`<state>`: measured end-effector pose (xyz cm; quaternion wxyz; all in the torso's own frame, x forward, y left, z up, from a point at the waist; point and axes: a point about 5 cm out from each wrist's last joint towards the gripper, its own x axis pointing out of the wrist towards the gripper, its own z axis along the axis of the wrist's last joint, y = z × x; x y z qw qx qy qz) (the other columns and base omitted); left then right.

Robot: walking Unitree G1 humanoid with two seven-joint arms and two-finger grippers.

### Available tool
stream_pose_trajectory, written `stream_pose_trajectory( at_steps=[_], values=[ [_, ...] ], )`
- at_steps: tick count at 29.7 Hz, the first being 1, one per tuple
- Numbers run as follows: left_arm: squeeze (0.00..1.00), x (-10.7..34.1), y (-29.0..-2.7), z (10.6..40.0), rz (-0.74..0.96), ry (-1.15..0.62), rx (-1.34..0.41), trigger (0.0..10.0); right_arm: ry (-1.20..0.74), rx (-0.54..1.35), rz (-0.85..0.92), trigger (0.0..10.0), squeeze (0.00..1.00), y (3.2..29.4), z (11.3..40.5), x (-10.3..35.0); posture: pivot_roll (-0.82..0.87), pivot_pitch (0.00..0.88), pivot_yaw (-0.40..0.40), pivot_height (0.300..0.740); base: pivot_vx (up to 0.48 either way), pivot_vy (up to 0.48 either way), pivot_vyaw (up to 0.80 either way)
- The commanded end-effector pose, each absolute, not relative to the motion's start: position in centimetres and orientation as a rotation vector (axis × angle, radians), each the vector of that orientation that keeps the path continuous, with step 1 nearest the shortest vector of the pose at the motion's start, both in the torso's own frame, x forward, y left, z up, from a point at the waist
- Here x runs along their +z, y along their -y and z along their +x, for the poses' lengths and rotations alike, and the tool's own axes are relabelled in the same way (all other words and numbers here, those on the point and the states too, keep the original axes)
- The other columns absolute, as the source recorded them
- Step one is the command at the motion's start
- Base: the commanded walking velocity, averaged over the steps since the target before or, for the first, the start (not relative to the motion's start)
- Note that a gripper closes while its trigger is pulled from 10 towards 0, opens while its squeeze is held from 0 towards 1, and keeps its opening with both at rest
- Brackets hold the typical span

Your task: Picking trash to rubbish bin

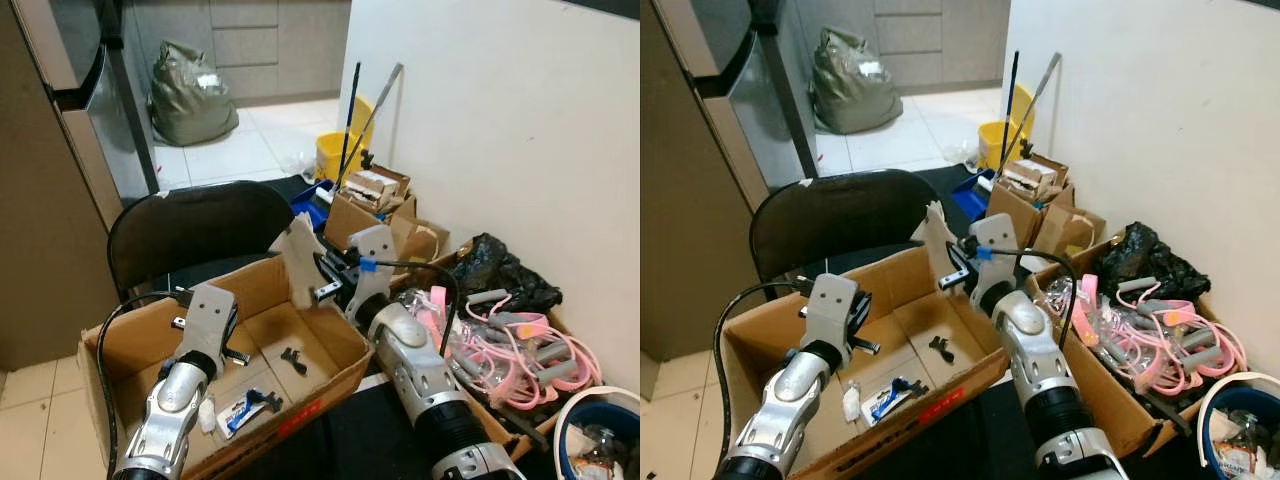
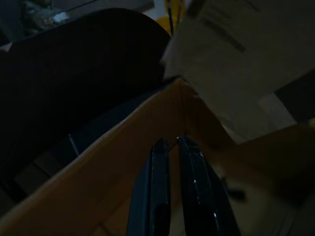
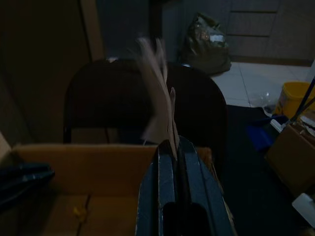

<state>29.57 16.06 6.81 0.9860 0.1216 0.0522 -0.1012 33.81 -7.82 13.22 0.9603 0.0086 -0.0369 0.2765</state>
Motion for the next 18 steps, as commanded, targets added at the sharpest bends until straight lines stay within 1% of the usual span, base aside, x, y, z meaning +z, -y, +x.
stream_pose_trajectory(
  at_steps=[1, 2, 3, 4, 5, 6, 8, 11, 13, 16, 17, 18],
  values=[
    [0.00, 6.4, -16.6, 29.4, 0.317, -0.141, -0.212, 10.0, 0.018, 0.581, 0.004, 10.0, 0.00, 7.5, 33.5, 12.0, 0.04, 0.044, -0.024, 0.740, 0.000, 0.000, 0.00],
    [0.00, 6.2, -16.8, 29.4, 0.368, -0.168, -0.219, 10.0, -0.010, 0.585, 0.002, 10.0, 0.00, 7.4, 33.5, 11.5, 0.04, 0.046, -0.024, 0.740, 0.000, 0.000, 0.00],
    [0.00, 6.2, -16.8, 29.4, 0.368, -0.168, -0.219, 10.0, -0.010, 0.585, 0.002, 10.0, 0.00, 7.4, 33.5, 11.5, 0.04, 0.046, -0.024, 0.740, 0.000, 0.000, 0.00],
    [0.00, 6.0, -17.0, 29.3, 0.420, -0.189, -0.226, 10.0, -0.033, 0.588, -0.002, 10.0, 0.00, 7.3, 33.5, 11.1, 0.04, 0.049, -0.023, 0.740, 0.000, 0.000, 0.00],
    [0.00, 6.0, -17.0, 29.3, 0.420, -0.189, -0.226, 10.0, -0.033, 0.588, -0.002, 10.0, 0.00, 7.3, 33.5, 11.1, 0.04, 0.049, -0.023, 0.740, 0.000, 0.000, 0.00],
    [0.00, 5.4, -17.4, 29.2, 0.488, -0.239, -0.233, 10.0, -0.053, 0.597, -0.020, 10.0, 0.00, 7.1, 33.4, 10.5, 0.04, 0.053, -0.023, 0.740, 0.000, 0.000, 0.00],
    [0.00, 4.6, -18.5, 28.8, 0.560, -0.319, -0.240, 10.0, -0.079, 0.626, -0.061, 10.0, 0.00, 6.6, 33.1, 9.7, 0.04, 0.057, -0.025, 0.740, 0.000, 0.000, 0.00],
    [0.00, 4.4, -19.3, 28.6, 0.571, -0.358, -0.217, 10.0, -0.079, 0.656, -0.107, 10.0, 0.00, 6.0, 32.9, 9.4, 0.05, 0.060, -0.027, 0.740, 0.000, 0.000, 0.00],
    [0.00, 4.6, -19.3, 28.6, 0.549, -0.352, -0.212, 10.0, -0.072, 0.660, -0.116, 10.0, 0.00, 5.8, 32.9, 9.5, 0.05, 0.064, -0.029, 0.740, 0.000, 0.000, 0.00],
    [0.00, 5.4, -18.3, 28.7, 0.379, -0.322, -0.225, 10.0, -0.059, 0.682, -0.106, 10.0, 0.00, 5.0, 32.9, 9.8, 0.05, 0.067, -0.032, 0.740, 0.000, 0.000, 0.00],
    [0.00, 5.4, -18.3, 28.7, 0.379, -0.322, -0.225, 10.0, -0.059, 0.682, -0.106, 10.0, 0.00, 5.0, 32.9, 9.8, 0.05, 0.067, -0.032, 0.740, 0.000, 0.000, 0.00],
    [0.00, 5.8, -17.6, 28.8, 0.320, -0.304, -0.245, 10.0, -0.056, 0.701, -0.110, 10.0, 0.00, 4.6, 32.8, 9.8, 0.05, 0.067, -0.033, 0.740, 0.000, 0.000, 0.00]
  ],
)
